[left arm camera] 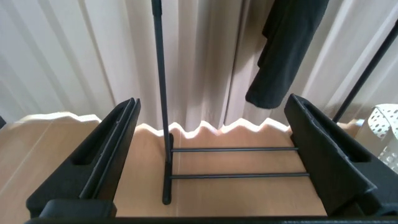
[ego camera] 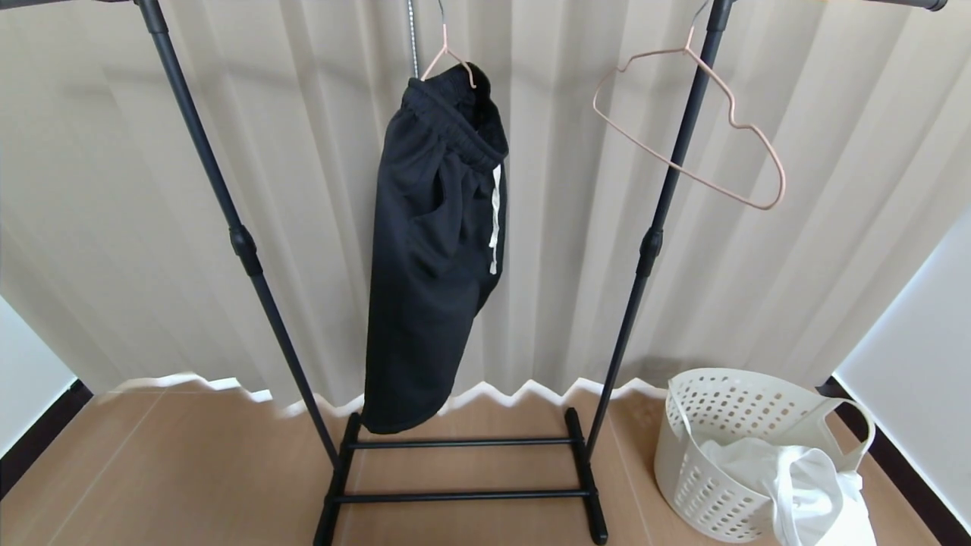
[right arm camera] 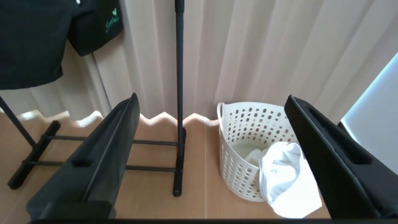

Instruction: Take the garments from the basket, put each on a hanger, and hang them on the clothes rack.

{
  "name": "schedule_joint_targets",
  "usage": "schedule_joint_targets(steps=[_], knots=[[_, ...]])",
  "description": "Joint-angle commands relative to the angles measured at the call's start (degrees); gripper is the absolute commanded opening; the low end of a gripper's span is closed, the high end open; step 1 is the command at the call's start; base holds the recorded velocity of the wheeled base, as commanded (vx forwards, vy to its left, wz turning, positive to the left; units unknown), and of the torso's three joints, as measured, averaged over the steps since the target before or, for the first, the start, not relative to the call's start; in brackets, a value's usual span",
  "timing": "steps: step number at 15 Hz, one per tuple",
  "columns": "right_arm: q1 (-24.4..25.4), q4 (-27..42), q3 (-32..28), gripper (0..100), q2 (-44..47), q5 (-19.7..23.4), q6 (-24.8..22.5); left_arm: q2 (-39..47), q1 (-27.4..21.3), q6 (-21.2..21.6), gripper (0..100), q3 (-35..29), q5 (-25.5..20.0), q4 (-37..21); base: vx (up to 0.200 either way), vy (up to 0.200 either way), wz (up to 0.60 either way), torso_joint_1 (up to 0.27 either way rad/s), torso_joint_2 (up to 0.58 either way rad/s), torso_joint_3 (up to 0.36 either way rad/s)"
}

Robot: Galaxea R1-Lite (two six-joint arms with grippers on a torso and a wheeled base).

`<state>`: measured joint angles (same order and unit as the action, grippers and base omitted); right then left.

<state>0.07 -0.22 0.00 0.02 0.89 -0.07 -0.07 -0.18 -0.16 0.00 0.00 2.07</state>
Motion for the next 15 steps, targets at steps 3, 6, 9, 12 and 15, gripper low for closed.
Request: schedule_joint_targets(steps=[3, 6, 9, 12, 15], knots=[[0.0, 0.0, 0.0, 100, 0.0, 0.0, 0.0, 0.1, 0.0, 0.0, 100, 0.0, 0.1, 0.0, 0.000, 0.000, 0.00, -0.094, 0.47, 0.370], [0.0, 0.0, 0.0, 100, 0.0, 0.0, 0.0, 0.1, 0.0, 0.0, 100, 0.0, 0.0, 0.0, 0.000, 0.000, 0.00, -0.051, 0.44, 0.385], [0.0, -0.1, 0.0, 100, 0.0, 0.0, 0.1, 0.1, 0.0, 0.0, 100, 0.0, 0.0, 0.0, 0.000, 0.000, 0.00, -0.020, 0.44, 0.422], [0.0, -0.2, 0.0, 100, 0.0, 0.0, 0.2, 0.1, 0.0, 0.0, 100, 0.0, 0.0, 0.0, 0.000, 0.000, 0.00, 0.010, 0.27, 0.284], [0.0, -0.3, 0.0, 100, 0.0, 0.0, 0.0, 0.1, 0.0, 0.0, 100, 0.0, 0.0, 0.0, 0.000, 0.000, 0.00, 0.002, 0.05, 0.049]])
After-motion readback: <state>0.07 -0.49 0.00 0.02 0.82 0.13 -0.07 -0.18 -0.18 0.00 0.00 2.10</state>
